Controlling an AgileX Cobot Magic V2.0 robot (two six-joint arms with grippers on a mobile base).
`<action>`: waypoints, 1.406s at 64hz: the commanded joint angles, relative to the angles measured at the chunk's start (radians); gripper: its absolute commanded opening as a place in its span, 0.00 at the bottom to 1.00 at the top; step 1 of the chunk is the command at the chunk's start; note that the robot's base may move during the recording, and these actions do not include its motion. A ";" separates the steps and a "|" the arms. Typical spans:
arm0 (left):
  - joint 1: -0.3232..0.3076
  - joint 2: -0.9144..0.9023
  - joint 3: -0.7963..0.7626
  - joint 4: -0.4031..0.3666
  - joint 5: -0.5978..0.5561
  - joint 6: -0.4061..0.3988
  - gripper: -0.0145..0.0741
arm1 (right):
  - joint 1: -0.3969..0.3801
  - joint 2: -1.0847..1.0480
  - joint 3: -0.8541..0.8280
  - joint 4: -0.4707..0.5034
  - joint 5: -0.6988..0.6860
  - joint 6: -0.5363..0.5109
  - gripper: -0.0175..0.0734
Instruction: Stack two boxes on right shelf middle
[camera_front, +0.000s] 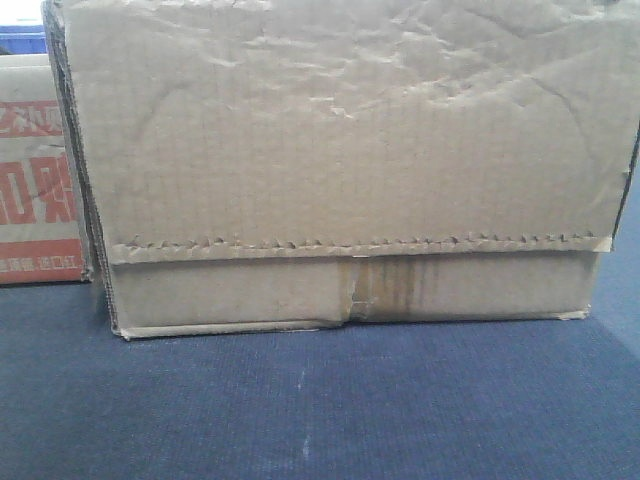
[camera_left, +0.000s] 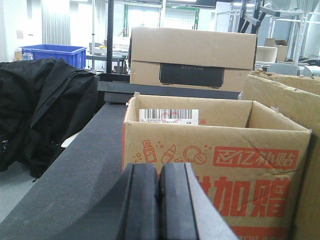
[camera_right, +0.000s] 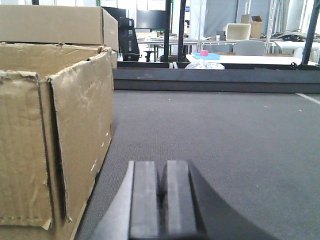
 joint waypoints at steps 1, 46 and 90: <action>-0.006 -0.004 -0.002 0.002 -0.019 0.003 0.04 | -0.007 -0.003 0.000 -0.006 -0.024 -0.002 0.01; -0.006 -0.004 -0.002 -0.001 -0.014 0.003 0.04 | -0.007 -0.003 0.000 -0.006 -0.126 -0.002 0.01; -0.005 0.214 -0.678 0.007 0.413 0.003 0.16 | -0.007 0.209 -0.595 -0.006 0.187 -0.002 0.10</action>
